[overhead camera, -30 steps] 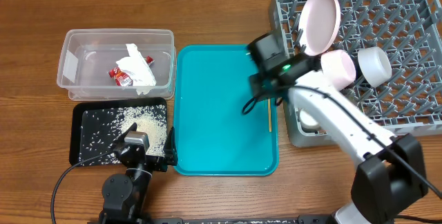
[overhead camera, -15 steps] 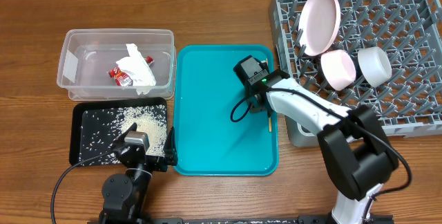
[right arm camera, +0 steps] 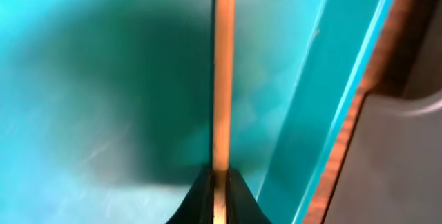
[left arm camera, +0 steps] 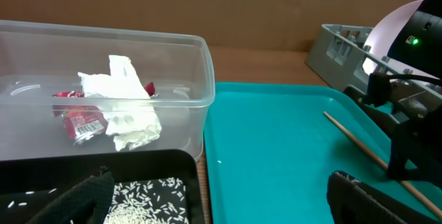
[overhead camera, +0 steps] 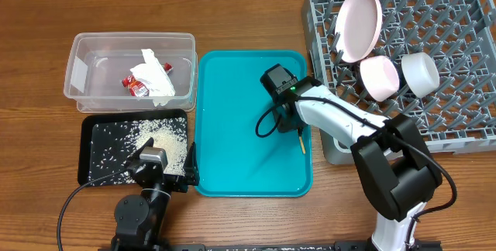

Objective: Sort waste into correct bins and load items into the dishwasher
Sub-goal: 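Return the right gripper to the teal tray and grasp the second chopstick, then carry the second chopstick into the dish rack and release it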

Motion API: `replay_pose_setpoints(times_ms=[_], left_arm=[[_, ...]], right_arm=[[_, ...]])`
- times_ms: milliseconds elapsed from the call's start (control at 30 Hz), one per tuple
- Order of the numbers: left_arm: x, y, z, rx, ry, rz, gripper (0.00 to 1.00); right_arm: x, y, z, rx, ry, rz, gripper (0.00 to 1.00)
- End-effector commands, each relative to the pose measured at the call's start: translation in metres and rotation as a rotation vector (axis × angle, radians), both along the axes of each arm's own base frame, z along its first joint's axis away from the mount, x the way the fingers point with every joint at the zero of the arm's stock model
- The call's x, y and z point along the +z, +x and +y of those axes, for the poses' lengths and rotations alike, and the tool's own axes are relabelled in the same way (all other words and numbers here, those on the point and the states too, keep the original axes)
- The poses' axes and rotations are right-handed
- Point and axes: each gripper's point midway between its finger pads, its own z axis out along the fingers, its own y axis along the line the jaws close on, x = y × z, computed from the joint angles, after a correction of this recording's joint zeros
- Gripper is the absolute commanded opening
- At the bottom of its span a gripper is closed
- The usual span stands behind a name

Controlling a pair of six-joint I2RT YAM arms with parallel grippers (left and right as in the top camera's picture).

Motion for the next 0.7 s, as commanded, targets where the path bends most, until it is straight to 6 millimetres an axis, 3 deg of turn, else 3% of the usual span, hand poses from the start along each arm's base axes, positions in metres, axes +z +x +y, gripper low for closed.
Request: replay_pose_setpoints(times_ms=[0,133,200,367,433,533,667], left_arm=[[0.001,-0.001,-0.003,-0.019,0.016,-0.01,1.0],[0.001,-0.001,-0.003,-0.019,0.016,-0.01,1.0],[0.001,-0.001,-0.003,-0.019,0.016,-0.01,1.0],[0.001,-0.001,-0.003,-0.019,0.016,-0.01,1.0],[0.001,-0.001,-0.003,-0.019,0.016,-0.01,1.0],[0.001,-0.001,-0.003,-0.019,0.016,-0.01,1.0],[0.001,-0.001,-0.003,-0.019,0.016,-0.01,1.0]], right_arm=[[0.025,0.008,0.019,0.021,0.061,-0.032,0.04],[0.066,0.015,0.023,0.021,0.106,-0.1,0.04],[0.096,0.024,0.017,0.007,0.104,-0.172,0.04],[0.182,0.054,-0.025,-0.096,0.045,-0.444,0.04],[0.203,0.065,-0.045,-0.151,0.024,-0.531,0.04],[0.204,0.076,-0.061,-0.152,0.024,-0.537,0.04],[0.171,0.089,-0.088,-0.195,0.003,-0.478,0.04]])
